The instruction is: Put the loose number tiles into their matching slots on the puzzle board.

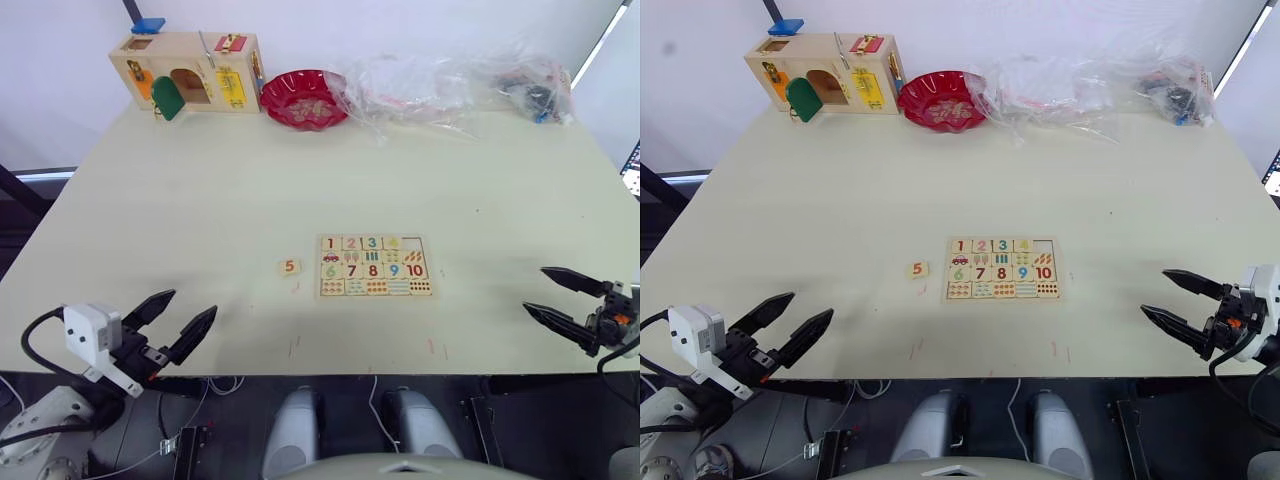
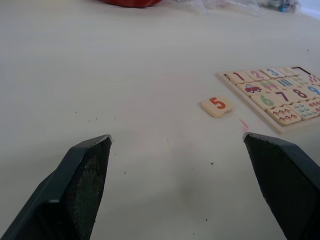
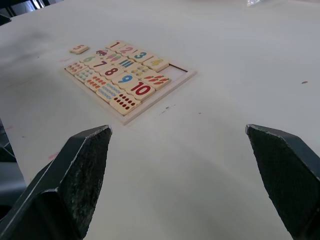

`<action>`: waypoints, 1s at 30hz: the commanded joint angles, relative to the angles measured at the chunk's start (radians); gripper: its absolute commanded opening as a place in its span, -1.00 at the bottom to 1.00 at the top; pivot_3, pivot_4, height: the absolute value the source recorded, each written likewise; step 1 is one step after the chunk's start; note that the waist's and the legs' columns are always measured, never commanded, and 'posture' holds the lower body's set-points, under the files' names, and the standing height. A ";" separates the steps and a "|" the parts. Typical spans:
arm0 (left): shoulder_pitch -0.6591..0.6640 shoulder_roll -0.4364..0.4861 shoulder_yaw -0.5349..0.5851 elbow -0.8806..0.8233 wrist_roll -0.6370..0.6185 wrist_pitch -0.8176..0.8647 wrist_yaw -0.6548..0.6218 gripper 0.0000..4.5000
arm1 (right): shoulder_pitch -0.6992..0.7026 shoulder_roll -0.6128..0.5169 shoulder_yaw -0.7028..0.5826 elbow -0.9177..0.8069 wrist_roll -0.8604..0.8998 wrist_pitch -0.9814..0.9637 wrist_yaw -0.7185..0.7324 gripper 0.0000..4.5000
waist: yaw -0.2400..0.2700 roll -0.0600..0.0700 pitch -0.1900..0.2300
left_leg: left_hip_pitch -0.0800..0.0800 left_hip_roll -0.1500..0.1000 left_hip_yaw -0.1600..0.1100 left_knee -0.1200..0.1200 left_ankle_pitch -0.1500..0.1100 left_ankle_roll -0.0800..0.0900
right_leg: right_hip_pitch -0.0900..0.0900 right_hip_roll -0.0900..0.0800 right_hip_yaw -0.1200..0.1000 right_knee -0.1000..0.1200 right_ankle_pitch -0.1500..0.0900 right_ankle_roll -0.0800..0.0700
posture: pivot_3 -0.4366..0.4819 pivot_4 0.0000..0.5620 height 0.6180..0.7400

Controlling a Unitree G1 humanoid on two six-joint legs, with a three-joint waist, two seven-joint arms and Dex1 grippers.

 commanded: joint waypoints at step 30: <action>-0.274 0.356 -0.161 0.246 0.020 0.007 -0.314 0.98 | 0.073 -0.074 -0.099 -0.256 0.113 0.121 0.036 1.00 | 0.006 0.002 0.001 | -0.001 0.001 0.001 -0.002 0.000 0.000 | -0.002 -0.002 0.000 -0.001 0.000 0.001 | -0.05 -0.47 1.00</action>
